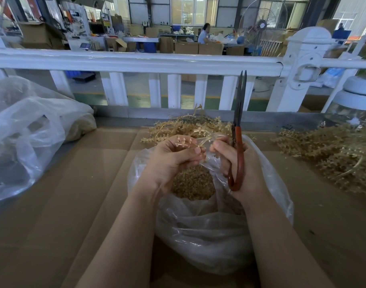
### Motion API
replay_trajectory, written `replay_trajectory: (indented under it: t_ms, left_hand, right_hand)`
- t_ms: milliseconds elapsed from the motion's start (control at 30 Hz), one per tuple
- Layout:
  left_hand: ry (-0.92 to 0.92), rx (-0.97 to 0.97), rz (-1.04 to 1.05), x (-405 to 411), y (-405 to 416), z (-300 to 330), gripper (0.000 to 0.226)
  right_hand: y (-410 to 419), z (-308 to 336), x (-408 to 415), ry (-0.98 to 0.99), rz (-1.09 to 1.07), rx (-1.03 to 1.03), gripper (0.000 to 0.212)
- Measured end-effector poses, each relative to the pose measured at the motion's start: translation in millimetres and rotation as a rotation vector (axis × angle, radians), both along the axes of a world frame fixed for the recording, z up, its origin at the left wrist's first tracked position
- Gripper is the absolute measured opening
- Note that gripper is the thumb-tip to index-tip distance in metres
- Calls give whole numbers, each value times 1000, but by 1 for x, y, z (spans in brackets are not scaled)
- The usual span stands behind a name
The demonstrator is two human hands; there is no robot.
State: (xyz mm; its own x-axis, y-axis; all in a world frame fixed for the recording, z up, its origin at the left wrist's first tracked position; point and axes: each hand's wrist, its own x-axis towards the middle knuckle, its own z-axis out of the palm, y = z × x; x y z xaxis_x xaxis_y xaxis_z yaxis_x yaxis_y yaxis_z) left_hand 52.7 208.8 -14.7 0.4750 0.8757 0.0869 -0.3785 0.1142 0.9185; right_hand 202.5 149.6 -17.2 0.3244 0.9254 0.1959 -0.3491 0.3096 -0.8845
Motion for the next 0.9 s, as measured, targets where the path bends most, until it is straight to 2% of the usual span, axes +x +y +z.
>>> replay_trajectory:
  t_ms: [133,233,333,400,500,633,733,833,900]
  left_hand:
    - [21,42,34,0,1,-1,22]
    - [54,104,123,0,3,-1,32]
    - [50,189,218,1,3,-1,47]
    - [99,255,278,1,3,0,46]
    - [178,347,315,0,1,2,34]
    - [305,414,199,-1,0,3,21]
    - [396,423,36,-1,-2,1,14]
    - [366,343,-52,-1,-2,0,3]
    - [270,225,-52,-3,0,0,7]
  right_hand:
    - [0,0,1,-56,-17,1,12]
    - [0,-2,3,-135,-36,10,13]
    - [1,-2,4,-161,-42,23,27]
    - [0,-2,5,-163,-34,12,35]
    - [0,-2,7,-191,-18,2,37]
    - [1,-3,7,-242,-46,-14,23]
    - [2,-3,7,-167,-27,-16,16]
    - [0,-3,6,-175,-13,14,19]
    - [0,-2,3,-184,-12,36,20]
